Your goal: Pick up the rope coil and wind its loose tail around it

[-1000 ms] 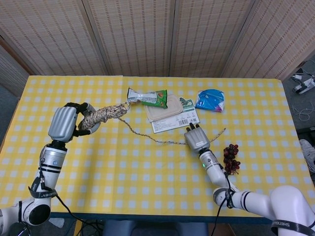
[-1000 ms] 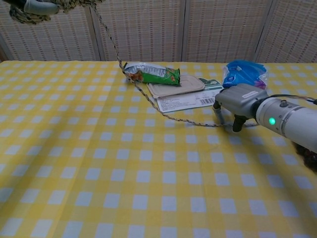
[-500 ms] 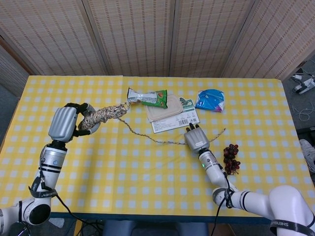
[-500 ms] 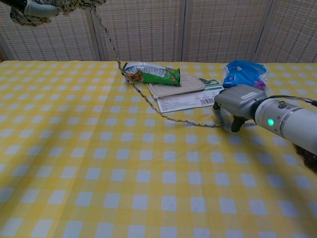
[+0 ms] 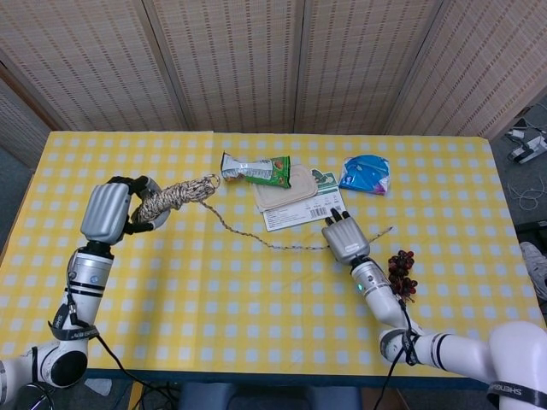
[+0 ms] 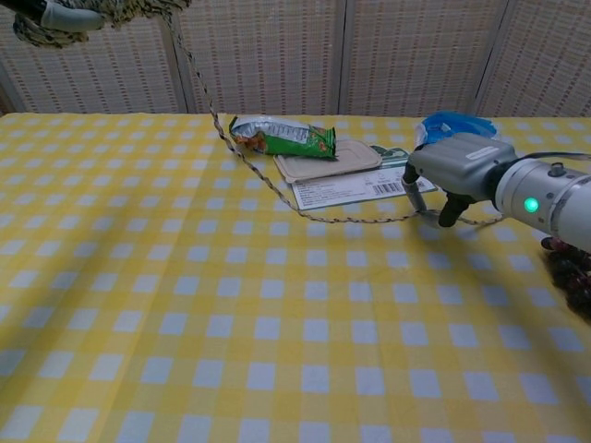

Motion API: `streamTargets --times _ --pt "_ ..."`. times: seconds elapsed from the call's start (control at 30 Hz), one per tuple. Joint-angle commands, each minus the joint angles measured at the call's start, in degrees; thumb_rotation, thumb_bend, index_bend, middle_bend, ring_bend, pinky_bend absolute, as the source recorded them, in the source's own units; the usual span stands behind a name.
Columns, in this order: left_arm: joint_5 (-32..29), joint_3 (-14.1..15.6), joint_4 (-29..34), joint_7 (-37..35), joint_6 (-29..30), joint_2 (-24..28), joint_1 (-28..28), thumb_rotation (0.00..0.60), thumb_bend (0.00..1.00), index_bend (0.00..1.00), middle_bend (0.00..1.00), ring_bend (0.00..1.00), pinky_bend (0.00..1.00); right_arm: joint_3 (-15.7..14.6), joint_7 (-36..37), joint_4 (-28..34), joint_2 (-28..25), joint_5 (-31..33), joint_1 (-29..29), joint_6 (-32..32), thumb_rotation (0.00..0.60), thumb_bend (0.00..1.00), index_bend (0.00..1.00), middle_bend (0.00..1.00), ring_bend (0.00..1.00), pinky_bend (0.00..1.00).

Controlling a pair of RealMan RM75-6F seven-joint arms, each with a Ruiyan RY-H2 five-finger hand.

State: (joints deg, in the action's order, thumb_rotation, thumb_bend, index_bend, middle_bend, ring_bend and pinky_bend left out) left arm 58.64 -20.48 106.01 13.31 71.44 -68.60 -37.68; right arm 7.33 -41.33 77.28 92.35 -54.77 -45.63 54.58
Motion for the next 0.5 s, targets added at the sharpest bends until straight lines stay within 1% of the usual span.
streamTargets --times 0.03,0.23,0.33,0.43,0.5 --pt "-2.01 -0.61 -0.91 1.34 -0.44 -0.46 -0.8 0.536 0.27 0.7 0.69 0.49 0.35 0.25 1.44 8.43 -6.46 -4.47 1.46 3.93 0.6 0.35 0.58 0.3 0.1 0.22" --pt "-7.16 -1.52 -2.08 5.97 -0.75 -2.44 -3.1 0.537 0.27 0.7 0.69 0.49 0.35 0.47 2.61 19.27 -14.3 -12.28 2.47 8.31 0.6 0.36 0.59 0.3 0.1 0.22" --pt "-10.13 -1.85 -2.36 9.27 -0.51 -4.1 -4.76 0.537 0.27 0.7 0.69 0.49 0.35 1.47 3.51 24.68 -17.94 -15.91 2.26 9.44 0.6 0.36 0.59 0.3 0.1 0.22" --pt "-12.66 -1.96 -2.53 12.58 -0.29 -5.73 -6.5 0.542 0.27 0.7 0.69 0.49 0.35 2.98 4.0 28.69 -20.42 -18.03 1.32 9.35 0.6 0.36 0.59 0.3 0.1 0.22" --pt "-13.74 -1.94 -2.66 14.58 0.1 -6.82 -7.57 0.553 0.27 0.7 0.69 0.49 0.35 4.14 3.93 30.62 -21.43 -18.38 0.48 8.94 0.6 0.36 0.59 0.3 0.1 0.22"
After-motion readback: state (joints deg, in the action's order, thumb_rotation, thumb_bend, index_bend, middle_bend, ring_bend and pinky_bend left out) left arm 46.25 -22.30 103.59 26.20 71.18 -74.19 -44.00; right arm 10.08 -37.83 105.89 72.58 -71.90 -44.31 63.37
